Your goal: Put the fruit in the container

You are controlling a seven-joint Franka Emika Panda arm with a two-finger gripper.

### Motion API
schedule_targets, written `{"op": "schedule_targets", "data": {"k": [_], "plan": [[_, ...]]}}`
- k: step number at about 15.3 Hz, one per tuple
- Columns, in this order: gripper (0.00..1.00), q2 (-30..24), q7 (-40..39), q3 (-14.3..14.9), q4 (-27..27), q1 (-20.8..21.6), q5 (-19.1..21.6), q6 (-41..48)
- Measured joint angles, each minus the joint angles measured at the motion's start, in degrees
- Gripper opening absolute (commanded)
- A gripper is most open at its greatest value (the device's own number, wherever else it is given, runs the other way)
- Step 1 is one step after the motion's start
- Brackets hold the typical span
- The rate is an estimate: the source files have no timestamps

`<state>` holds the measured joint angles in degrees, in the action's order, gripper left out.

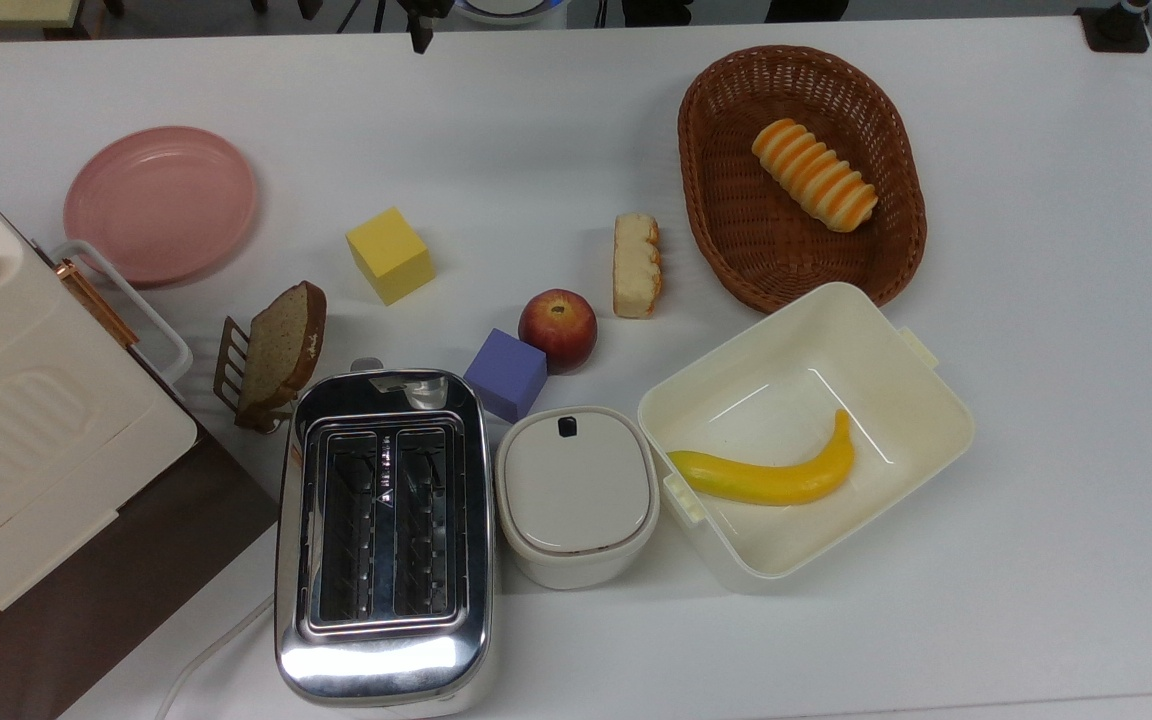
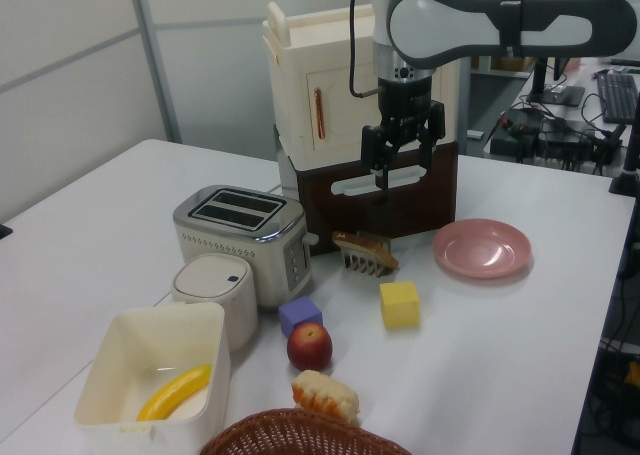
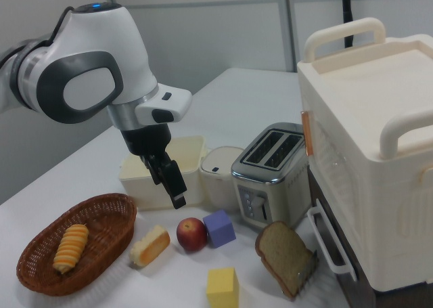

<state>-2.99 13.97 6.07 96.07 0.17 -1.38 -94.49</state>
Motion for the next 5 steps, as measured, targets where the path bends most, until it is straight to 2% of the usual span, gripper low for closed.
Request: {"op": "schedule_targets", "data": {"k": [5], "plan": [[1.0, 0.35, -0.14, -0.21, -0.02, 0.0, 0.0, 0.0]]}}
